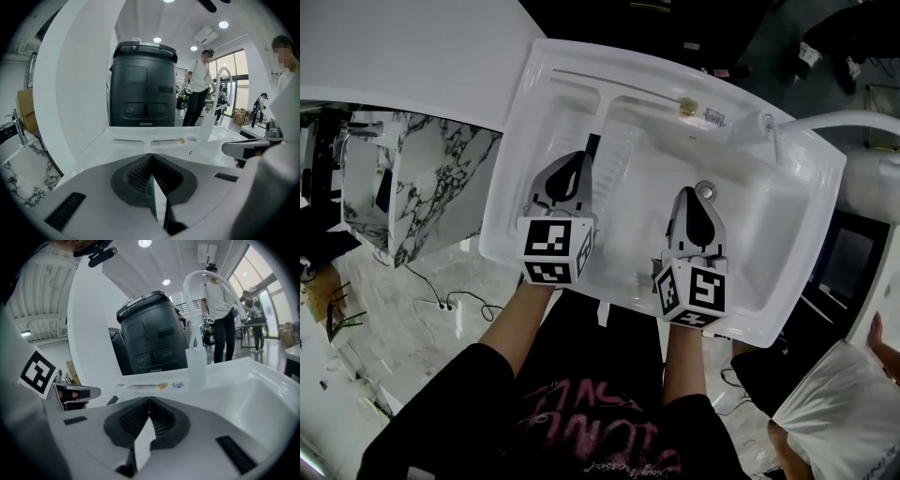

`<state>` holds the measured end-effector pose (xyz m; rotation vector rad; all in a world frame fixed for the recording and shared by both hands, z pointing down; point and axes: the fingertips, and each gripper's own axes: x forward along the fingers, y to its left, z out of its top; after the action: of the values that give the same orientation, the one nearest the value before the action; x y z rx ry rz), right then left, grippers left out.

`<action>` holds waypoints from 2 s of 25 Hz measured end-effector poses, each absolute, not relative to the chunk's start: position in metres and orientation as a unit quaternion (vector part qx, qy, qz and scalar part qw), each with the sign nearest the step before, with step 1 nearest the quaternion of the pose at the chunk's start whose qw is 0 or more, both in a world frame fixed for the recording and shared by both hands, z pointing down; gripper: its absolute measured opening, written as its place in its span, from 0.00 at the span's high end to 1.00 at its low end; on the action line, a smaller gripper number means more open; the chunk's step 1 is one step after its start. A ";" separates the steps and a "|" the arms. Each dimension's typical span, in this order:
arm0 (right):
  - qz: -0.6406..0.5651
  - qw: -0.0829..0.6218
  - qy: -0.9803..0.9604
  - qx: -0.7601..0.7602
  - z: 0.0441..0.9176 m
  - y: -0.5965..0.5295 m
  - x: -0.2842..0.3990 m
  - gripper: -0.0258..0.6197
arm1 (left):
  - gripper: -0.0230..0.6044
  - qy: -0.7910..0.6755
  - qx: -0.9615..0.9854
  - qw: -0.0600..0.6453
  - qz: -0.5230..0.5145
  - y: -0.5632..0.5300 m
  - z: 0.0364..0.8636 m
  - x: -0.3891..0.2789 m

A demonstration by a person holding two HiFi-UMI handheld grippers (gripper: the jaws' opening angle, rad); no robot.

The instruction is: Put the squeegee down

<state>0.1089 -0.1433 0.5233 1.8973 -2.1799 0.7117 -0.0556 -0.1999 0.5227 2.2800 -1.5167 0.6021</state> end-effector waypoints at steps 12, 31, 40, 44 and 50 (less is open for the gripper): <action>0.215 0.068 -0.735 0.640 0.496 -0.140 0.111 0.93 | 0.95 -0.538 0.805 0.157 0.193 -0.191 0.499 -0.055; 0.175 0.050 -0.738 0.650 0.440 -0.131 0.112 0.93 | 0.95 -0.542 0.813 0.134 0.163 -0.178 0.447 -0.057; 0.150 0.042 -0.743 0.651 0.409 -0.131 0.108 0.93 | 0.95 -0.544 0.818 0.122 0.142 -0.176 0.418 -0.060; 0.139 0.038 -0.745 0.651 0.398 -0.132 0.106 0.93 | 0.95 -0.546 0.819 0.116 0.135 -0.176 0.407 -0.063; 0.125 0.033 -0.747 0.652 0.381 -0.132 0.104 0.93 | 0.95 -0.547 0.821 0.108 0.122 -0.175 0.391 -0.065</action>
<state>0.1042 -0.1319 0.3814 2.0051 -2.3003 0.3849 -0.0649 -0.1752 0.3913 2.4155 -1.6100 0.3585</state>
